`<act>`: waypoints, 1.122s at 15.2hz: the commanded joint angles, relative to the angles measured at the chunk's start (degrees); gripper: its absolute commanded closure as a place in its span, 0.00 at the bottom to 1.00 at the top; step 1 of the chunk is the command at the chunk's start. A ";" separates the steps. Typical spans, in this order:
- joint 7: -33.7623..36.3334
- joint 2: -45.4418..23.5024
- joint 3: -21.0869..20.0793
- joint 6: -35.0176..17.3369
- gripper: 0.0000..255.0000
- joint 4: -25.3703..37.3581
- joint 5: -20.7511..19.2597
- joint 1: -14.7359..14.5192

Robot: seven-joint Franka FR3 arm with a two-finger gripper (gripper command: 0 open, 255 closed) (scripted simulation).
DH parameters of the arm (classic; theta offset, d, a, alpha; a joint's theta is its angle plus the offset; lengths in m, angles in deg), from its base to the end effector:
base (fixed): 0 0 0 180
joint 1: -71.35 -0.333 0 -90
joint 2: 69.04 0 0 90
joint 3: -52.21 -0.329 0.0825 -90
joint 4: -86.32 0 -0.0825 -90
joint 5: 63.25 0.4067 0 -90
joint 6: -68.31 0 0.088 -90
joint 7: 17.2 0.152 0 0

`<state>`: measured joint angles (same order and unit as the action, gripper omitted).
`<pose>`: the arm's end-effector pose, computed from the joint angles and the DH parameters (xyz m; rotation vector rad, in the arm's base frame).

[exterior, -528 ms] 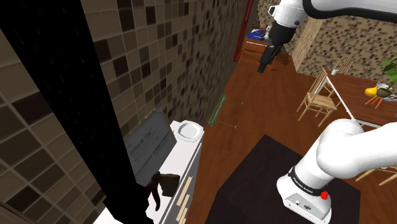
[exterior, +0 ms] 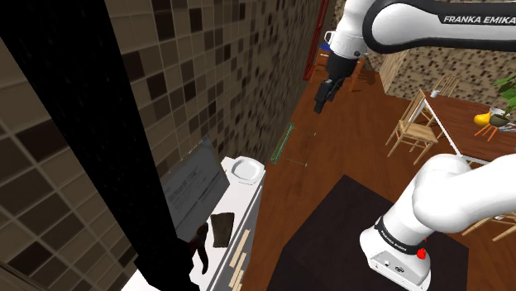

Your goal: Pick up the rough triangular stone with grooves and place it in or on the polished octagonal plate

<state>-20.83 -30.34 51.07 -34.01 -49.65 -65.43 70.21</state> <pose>0.3735 0.0107 0.5282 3.0832 0.1633 0.1349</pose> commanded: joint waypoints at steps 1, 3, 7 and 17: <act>1.67 -1.51 -1.33 -2.79 0.00 -1.67 1.16 -0.80; 3.13 -3.55 -2.56 -5.56 0.00 -2.81 2.22 -1.55; 5.97 -8.42 -5.05 -11.20 0.00 -4.32 4.19 -3.07; 12.91 -24.52 -11.21 -24.92 0.00 -3.35 7.40 -6.45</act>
<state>-9.13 -52.41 40.80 -57.09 -53.57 -58.24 64.20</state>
